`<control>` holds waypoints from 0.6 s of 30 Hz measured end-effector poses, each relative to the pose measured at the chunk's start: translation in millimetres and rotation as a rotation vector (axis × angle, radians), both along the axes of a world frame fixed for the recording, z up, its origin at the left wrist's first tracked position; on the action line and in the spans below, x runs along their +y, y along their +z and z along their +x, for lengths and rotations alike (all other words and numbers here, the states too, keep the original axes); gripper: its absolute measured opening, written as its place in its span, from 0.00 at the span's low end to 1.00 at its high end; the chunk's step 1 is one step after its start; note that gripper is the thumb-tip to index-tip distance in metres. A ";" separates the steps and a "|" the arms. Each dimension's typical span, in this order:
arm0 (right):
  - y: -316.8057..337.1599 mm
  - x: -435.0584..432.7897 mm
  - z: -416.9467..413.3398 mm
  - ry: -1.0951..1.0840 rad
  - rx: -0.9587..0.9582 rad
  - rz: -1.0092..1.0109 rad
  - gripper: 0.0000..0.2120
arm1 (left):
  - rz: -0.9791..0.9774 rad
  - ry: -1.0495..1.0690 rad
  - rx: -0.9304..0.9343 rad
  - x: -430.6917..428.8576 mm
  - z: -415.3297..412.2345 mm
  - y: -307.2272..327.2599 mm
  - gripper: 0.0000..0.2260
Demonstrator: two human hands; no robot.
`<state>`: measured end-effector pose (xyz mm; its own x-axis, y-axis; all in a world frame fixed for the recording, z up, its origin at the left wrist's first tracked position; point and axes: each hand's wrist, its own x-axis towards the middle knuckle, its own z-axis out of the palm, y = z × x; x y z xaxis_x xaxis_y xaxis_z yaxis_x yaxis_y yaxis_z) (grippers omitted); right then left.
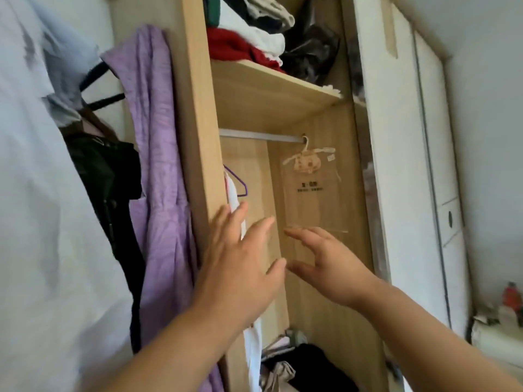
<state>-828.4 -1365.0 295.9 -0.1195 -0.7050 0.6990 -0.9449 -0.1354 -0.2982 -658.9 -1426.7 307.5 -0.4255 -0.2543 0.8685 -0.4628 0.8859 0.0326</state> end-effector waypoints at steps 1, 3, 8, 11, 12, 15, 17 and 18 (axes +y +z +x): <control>8.1 -10.6 -8.7 0.030 0.006 -0.011 0.28 | -0.032 0.051 0.044 -5.5 -1.0 12.4 0.31; 24.4 -31.3 -23.9 0.086 0.026 -0.011 0.28 | -0.083 0.162 0.131 -14.9 -2.6 37.4 0.35; 72.3 -89.4 -51.4 0.200 0.022 -0.030 0.28 | -0.164 0.380 0.282 -29.9 -12.0 98.2 0.41; 98.1 -126.7 -56.3 0.269 -0.043 -0.045 0.28 | -0.210 0.476 0.288 -37.7 -22.3 126.8 0.42; 104.6 -138.4 -55.6 0.288 -0.073 -0.047 0.27 | -0.205 0.497 0.311 -40.0 -25.1 132.9 0.42; 122.7 -172.7 -51.4 0.344 -0.132 -0.024 0.26 | -0.171 0.558 0.416 -47.1 -32.8 141.7 0.41; 132.1 -191.9 -46.7 0.380 -0.163 0.010 0.26 | -0.151 0.577 0.506 -49.3 -35.4 140.7 0.39; 136.7 -200.5 -44.5 0.401 -0.178 0.023 0.26 | -0.155 0.586 0.548 -50.6 -36.2 139.8 0.38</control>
